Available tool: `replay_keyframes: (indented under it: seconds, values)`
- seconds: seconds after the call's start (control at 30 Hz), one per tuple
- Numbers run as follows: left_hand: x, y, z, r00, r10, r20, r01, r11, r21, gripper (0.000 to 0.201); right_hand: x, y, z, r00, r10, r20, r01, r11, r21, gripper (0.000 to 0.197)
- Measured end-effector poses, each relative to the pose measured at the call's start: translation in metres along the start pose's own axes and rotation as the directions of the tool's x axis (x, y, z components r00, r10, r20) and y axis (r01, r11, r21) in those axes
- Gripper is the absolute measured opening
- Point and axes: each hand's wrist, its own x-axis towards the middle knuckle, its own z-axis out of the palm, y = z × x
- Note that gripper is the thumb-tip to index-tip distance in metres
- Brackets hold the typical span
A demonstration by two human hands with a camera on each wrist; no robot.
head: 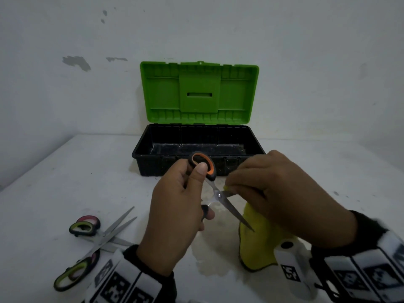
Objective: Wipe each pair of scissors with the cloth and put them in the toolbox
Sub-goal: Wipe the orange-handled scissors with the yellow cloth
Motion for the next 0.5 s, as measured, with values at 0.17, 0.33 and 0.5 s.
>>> replay_keyframes:
  seconds: [0.17,0.33,0.5]
  values:
    - [-0.001,-0.001,0.002,1.0,-0.005,0.021,0.005,1.0,0.003,0.019,0.003,-0.012,0.008,0.999,-0.018,0.048,0.019,1.0,-0.022,0.018]
    - [-0.001,-0.003,0.0,1.0,-0.016,-0.011,0.016,1.0,0.003,0.017,0.0,-0.004,0.003,1.0,-0.001,0.005,0.001,1.0,-0.018,0.027]
    - [-0.001,-0.002,0.0,1.0,-0.01,-0.003,0.01,1.0,0.003,0.018,0.001,-0.011,0.007,1.0,-0.006,0.021,0.006,1.0,-0.019,0.026]
